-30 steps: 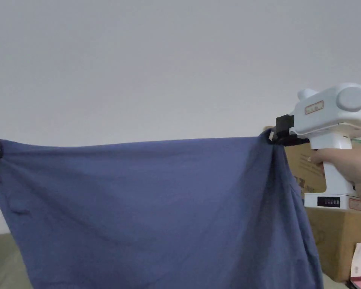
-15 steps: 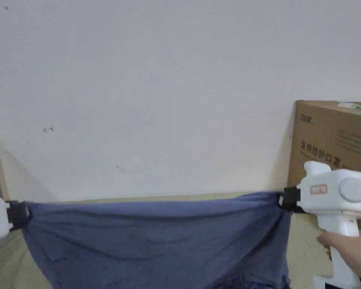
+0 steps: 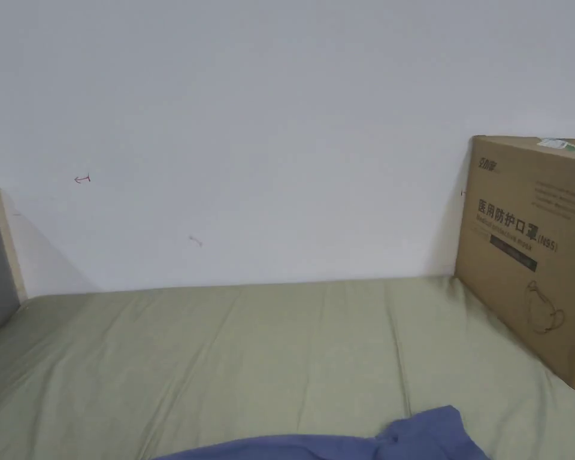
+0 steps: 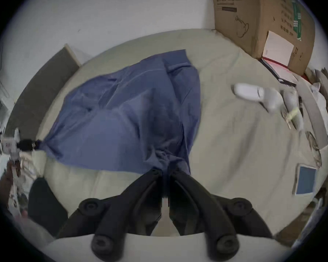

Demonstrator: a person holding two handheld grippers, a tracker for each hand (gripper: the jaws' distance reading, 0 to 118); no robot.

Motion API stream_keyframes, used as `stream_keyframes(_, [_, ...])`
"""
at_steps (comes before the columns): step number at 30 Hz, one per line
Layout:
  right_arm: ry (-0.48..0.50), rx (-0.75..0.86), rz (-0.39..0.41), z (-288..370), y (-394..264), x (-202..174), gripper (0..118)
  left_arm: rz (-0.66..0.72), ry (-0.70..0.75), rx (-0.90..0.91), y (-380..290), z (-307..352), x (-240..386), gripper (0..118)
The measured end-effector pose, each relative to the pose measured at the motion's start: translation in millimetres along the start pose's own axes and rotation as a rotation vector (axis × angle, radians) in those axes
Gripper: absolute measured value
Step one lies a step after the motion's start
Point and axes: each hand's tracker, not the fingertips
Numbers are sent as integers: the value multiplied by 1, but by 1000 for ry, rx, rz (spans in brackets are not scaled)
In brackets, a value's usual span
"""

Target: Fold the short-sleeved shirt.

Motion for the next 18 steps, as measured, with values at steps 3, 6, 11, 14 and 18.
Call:
stream_keyframes(3, [-28, -70, 52, 23, -28, -8, 4, 11, 9, -92, -20, 22, 3, 1])
stream_keyframes(6, [-18, -144, 2, 28, -47, -11, 4, 72, 9, -186, -36, 22, -1, 1])
stream_keyframes(11, [-33, -136, -46, 28, -56, -17, 5, 49, 4, -174, -39, 21, 4, 3])
stream_keyframes(14, [-47, -129, -82, 37, -48, -23, 76, 73, -25, -129, -30, 31, 10, 83])
stream_keyframes(18, [3, -62, -91, 63, -35, -37, 94, 89, -103, -9, -14, 53, 25, 111])
